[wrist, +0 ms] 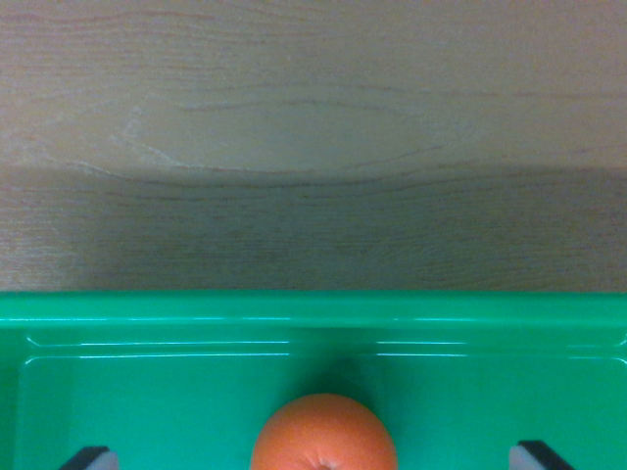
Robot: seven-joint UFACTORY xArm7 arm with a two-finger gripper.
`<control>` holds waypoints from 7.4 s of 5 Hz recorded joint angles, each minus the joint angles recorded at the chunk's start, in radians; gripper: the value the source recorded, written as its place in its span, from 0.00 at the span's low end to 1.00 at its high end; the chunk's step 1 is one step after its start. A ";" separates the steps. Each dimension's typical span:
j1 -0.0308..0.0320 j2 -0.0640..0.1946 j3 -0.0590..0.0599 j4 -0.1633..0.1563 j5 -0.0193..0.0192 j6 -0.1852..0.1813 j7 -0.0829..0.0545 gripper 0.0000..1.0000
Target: Pick fruit
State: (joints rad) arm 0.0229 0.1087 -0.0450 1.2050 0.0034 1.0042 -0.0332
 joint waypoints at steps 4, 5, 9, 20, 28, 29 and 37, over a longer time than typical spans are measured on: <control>-0.0035 0.032 0.004 -0.067 0.0012 -0.093 -0.015 0.00; -0.0053 0.048 0.006 -0.100 0.0017 -0.139 -0.022 0.00; -0.0086 0.078 0.009 -0.162 0.0028 -0.225 -0.036 0.00; -0.0148 0.136 0.016 -0.281 0.0049 -0.389 -0.063 0.00; -0.0169 0.154 0.018 -0.320 0.0055 -0.444 -0.072 0.00; -0.0169 0.155 0.018 -0.320 0.0055 -0.444 -0.072 0.00; -0.0169 0.154 0.018 -0.319 0.0055 -0.442 -0.072 1.00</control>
State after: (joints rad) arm 0.0060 0.2624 -0.0271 0.8865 0.0089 0.5625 -0.1048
